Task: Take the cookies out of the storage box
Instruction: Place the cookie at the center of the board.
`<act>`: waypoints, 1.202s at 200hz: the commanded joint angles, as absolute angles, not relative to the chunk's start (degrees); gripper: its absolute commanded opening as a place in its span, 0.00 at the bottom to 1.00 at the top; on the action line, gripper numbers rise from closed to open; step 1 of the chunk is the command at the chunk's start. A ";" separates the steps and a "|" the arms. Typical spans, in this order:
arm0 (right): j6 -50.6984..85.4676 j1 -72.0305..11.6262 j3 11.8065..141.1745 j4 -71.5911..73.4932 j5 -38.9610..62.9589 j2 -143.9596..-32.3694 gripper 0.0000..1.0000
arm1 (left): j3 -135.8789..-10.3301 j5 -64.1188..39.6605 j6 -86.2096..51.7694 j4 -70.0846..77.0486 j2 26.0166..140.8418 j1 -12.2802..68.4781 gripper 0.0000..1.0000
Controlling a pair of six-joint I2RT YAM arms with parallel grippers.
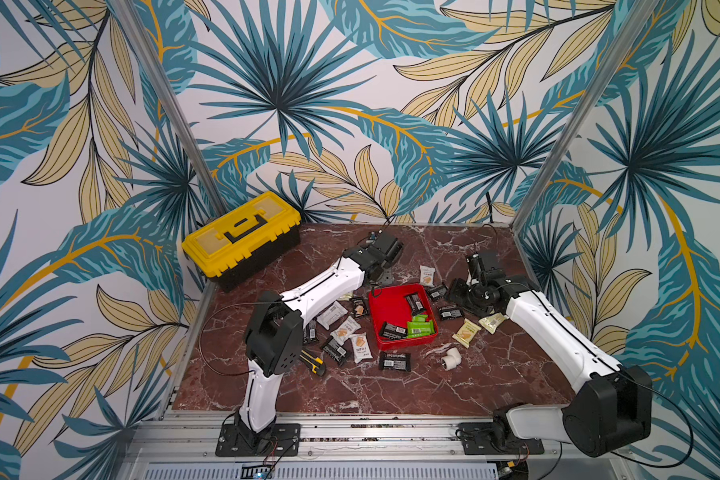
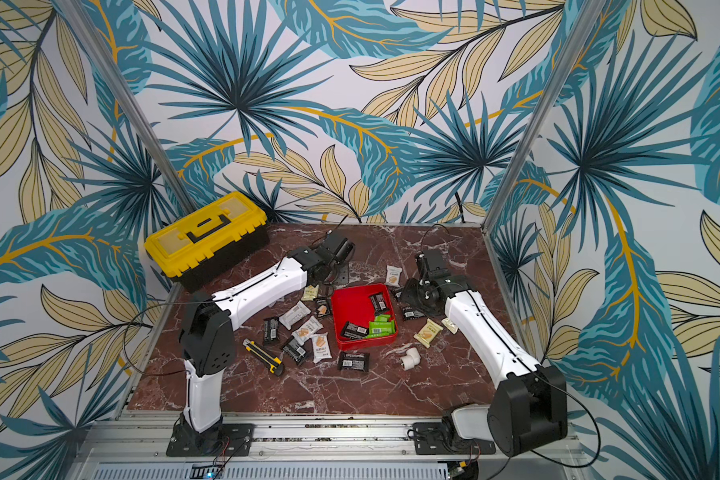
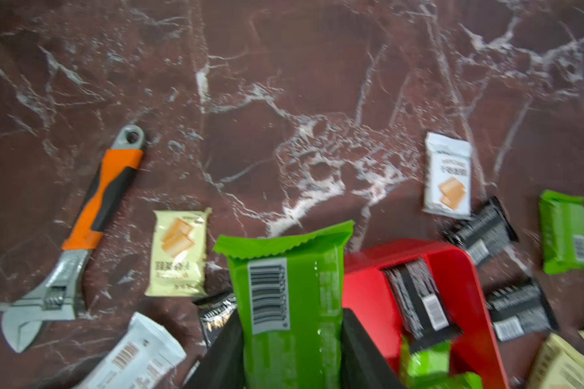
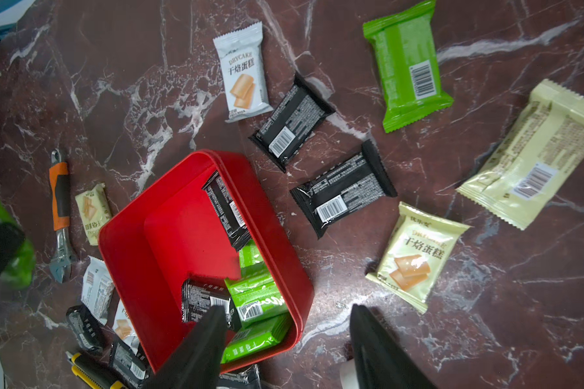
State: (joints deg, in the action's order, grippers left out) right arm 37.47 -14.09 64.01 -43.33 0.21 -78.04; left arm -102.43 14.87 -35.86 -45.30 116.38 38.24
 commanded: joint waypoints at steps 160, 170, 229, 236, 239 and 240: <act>36.42 -24.55 73.02 -45.97 -2.23 -88.08 0.63 | -108.89 8.49 -25.76 -40.10 130.79 32.05 0.60; 34.99 -25.03 73.61 -46.17 -2.84 -89.12 0.63 | -108.32 8.73 -26.26 -39.69 129.67 32.07 0.60; 24.02 -28.79 79.25 -48.40 -6.72 -98.07 0.60 | -93.56 11.12 -37.06 -28.86 111.92 31.83 0.59; 23.18 -29.15 79.94 -48.67 -7.05 -99.34 0.60 | -90.27 11.32 -39.18 -26.73 109.37 31.82 0.59; 22.75 -29.35 80.28 -48.75 -7.04 -99.85 0.60 | -89.13 11.19 -40.26 -25.89 108.27 31.74 0.58; 22.63 -29.40 80.44 -48.77 -7.04 -99.98 0.60 | -88.60 11.18 -40.52 -25.60 108.01 31.73 0.58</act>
